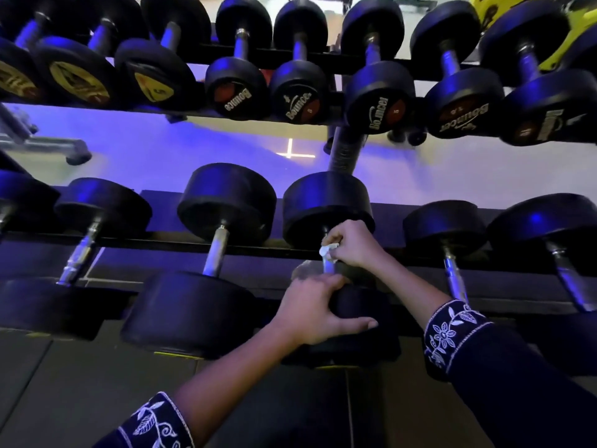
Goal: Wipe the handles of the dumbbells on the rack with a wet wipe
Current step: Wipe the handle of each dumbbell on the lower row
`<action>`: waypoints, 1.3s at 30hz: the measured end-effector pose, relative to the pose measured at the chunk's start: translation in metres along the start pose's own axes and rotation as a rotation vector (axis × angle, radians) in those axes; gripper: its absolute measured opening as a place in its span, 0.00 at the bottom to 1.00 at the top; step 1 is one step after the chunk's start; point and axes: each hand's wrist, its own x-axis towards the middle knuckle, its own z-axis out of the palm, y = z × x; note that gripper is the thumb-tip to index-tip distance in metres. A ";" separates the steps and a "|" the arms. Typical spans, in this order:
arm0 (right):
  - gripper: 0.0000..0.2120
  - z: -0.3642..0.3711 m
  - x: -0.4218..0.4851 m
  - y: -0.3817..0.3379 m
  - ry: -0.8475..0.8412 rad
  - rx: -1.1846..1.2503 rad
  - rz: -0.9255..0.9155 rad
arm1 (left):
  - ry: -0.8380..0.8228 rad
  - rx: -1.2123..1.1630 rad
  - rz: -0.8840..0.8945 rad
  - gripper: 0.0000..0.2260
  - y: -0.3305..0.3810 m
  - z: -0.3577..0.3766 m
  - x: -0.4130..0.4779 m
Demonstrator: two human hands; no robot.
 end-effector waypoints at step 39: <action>0.07 0.014 -0.017 0.005 0.118 0.035 -0.004 | 0.003 -0.048 -0.066 0.30 -0.002 -0.003 0.009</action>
